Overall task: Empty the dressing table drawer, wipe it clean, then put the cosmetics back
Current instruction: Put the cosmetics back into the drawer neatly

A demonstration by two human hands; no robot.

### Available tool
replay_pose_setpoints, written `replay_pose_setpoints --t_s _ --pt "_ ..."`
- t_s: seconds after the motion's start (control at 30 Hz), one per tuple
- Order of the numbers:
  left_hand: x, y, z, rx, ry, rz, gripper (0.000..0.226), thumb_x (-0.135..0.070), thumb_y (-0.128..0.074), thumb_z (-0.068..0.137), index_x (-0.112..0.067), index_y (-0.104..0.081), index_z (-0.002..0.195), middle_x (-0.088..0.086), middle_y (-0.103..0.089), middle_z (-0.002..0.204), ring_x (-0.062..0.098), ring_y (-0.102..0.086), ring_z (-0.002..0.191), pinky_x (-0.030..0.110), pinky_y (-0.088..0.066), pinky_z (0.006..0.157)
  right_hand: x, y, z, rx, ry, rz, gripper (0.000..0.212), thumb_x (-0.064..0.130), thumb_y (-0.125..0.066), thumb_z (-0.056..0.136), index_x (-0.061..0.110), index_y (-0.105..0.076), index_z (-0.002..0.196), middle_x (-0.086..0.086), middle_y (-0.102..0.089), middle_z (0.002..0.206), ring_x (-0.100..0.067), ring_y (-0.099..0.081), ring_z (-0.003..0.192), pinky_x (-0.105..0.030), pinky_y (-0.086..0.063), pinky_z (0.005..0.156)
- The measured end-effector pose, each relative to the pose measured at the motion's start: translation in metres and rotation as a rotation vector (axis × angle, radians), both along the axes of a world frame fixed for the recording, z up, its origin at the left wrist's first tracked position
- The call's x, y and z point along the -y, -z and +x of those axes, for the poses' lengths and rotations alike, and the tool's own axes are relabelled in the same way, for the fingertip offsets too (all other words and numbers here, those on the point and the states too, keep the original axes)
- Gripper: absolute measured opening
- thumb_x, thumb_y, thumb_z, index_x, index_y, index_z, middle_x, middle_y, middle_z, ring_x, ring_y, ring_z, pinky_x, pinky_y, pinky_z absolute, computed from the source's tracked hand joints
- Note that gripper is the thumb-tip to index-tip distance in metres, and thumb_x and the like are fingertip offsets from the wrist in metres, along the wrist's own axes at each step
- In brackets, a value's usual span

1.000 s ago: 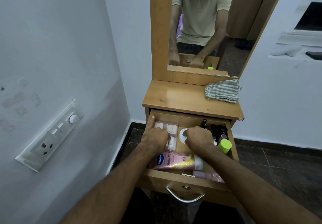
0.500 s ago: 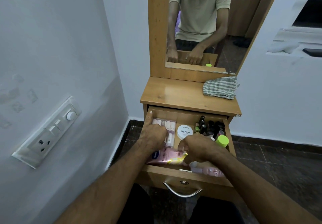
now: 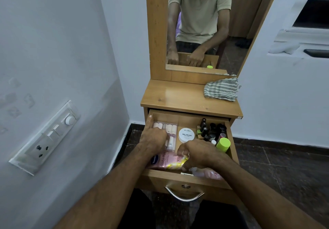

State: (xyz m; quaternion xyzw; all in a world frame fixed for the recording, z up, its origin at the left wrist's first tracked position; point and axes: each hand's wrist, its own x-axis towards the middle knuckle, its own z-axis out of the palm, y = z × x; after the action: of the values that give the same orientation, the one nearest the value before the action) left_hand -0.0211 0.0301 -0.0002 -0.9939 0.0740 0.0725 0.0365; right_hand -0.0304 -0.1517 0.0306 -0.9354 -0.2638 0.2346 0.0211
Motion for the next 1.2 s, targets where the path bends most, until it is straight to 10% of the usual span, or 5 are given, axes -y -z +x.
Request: replay_pose_setpoints --t_s 0.27,0.93,1.2 --pt "-0.001 0.006 -0.002 -0.01 -0.005 -0.02 0.037 -0.045 -0.063 0.093 -0.036 -0.066 0.129 0.0 -0.073 0.116 0.023 -0.052 0.134 0.043 0.035 0.105 0.031 -0.024 -0.006 0.075 0.05 -0.139 0.035 0.038 -0.081 0.081 0.024 -0.069 0.111 0.007 -0.067 0.098 -0.012 -0.062 0.09 -0.028 -0.052 0.074" --pt "-0.001 0.003 -0.005 -0.04 -0.013 0.011 0.042 -0.049 -0.057 0.094 -0.034 -0.064 0.132 0.001 -0.069 0.128 0.023 -0.045 0.139 0.05 0.023 0.119 0.054 -0.018 -0.027 0.047 0.078 -0.259 0.032 0.04 -0.074 0.087 0.021 -0.073 0.113 -0.002 -0.071 0.112 -0.019 -0.066 0.103 -0.036 -0.057 0.085" --pt "-0.004 -0.02 -0.019 -0.012 -0.034 -0.185 0.05 -0.043 -0.062 0.092 -0.038 -0.054 0.141 0.005 -0.052 0.147 0.027 -0.032 0.144 0.046 0.001 0.124 0.102 -0.045 -0.053 0.17 0.338 0.05 0.028 0.062 -0.069 0.083 0.043 -0.071 0.103 0.021 -0.068 0.098 0.0 -0.059 0.087 -0.025 -0.046 0.068"
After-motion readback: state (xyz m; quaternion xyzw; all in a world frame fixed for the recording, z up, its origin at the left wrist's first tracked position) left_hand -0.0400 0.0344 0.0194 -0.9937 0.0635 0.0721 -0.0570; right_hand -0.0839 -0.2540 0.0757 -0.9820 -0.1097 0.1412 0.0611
